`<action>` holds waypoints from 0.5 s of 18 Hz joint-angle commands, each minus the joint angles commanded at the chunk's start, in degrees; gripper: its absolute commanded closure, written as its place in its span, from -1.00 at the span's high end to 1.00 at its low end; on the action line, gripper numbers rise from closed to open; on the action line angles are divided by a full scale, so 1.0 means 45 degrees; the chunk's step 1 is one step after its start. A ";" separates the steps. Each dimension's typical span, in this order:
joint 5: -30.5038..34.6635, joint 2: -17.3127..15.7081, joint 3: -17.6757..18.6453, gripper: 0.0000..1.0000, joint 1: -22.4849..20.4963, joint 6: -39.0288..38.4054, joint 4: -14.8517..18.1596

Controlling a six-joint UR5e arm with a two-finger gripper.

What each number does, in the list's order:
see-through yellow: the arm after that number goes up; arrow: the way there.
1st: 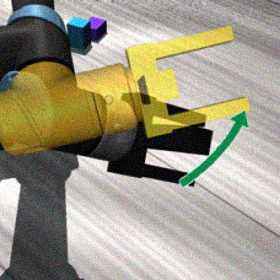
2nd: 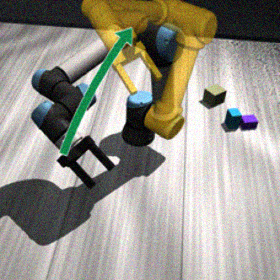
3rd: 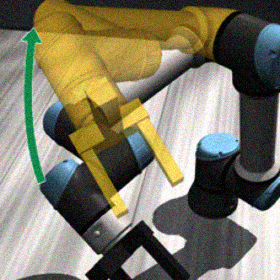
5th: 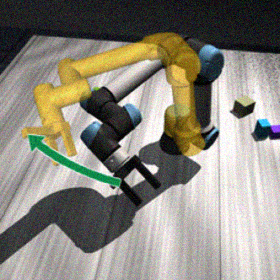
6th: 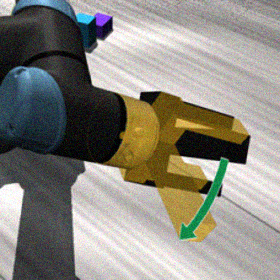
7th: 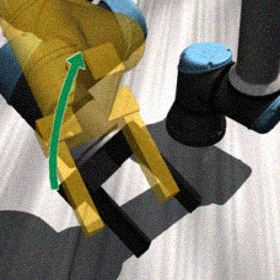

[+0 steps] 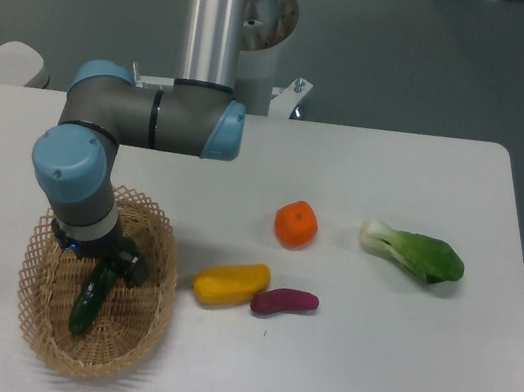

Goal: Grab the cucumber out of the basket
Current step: 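Lower the gripper onto the cucumber and close on it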

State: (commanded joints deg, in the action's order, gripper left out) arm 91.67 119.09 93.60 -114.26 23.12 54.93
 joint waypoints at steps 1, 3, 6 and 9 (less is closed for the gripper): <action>0.0000 0.0000 0.0000 1.00 0.0079 -0.0039 0.0000; 0.0000 0.0232 -0.0058 1.00 0.0119 -0.0020 -0.0136; 0.0020 0.0332 0.0038 1.00 0.0119 0.0019 -0.0429; 0.0020 0.0409 0.0000 1.00 0.0138 0.0020 -0.0449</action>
State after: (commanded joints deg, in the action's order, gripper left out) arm 91.76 120.94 93.61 -113.64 23.20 52.91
